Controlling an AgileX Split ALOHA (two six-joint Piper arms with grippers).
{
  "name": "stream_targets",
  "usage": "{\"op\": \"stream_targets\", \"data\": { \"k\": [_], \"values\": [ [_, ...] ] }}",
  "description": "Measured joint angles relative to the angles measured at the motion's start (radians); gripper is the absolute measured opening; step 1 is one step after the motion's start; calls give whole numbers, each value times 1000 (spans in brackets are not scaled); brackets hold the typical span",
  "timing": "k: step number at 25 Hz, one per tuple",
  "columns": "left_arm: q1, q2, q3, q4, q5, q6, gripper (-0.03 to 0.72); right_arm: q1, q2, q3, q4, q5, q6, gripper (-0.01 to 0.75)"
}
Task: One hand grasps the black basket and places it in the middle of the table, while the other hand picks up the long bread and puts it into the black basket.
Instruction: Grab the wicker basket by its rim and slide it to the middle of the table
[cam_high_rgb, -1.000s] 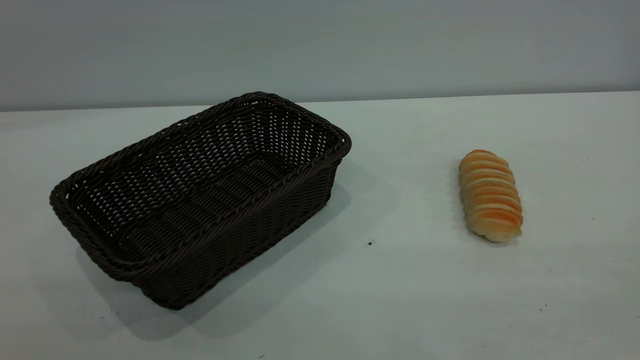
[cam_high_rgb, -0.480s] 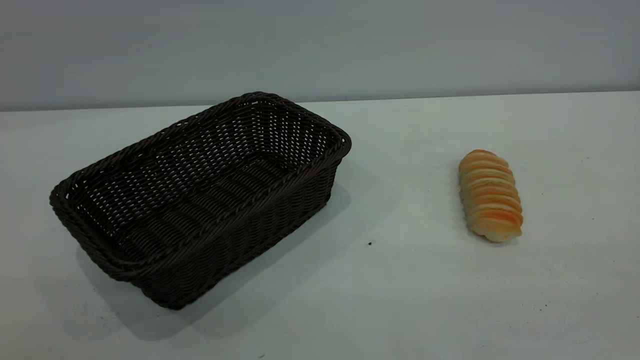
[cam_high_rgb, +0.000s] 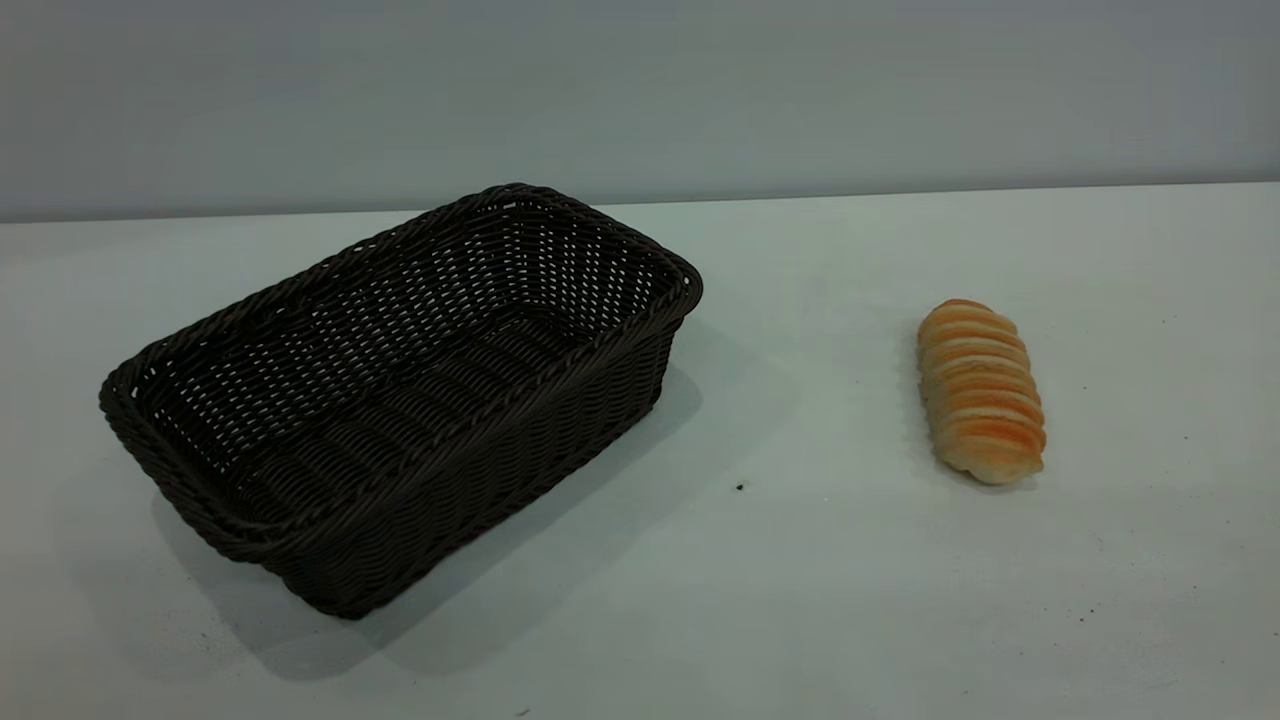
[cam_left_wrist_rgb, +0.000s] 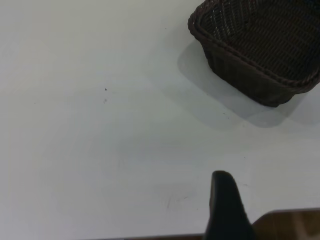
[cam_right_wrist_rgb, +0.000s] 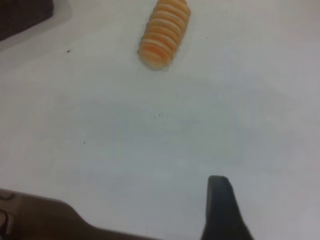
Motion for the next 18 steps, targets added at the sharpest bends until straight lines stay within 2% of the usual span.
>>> {"op": "stream_targets", "data": {
  "k": [7,13,18],
  "values": [
    [0,0,-1,2,-3,0,519,0,0,0,0,0,-3,449],
    [0,0,-18,-13,-104,0,519,0,0,-8,-18,-20,-24,449],
    [0,35,-18,-61,-121,-17,519,0,23,-21,-14,-73,-37,449]
  ]
}}
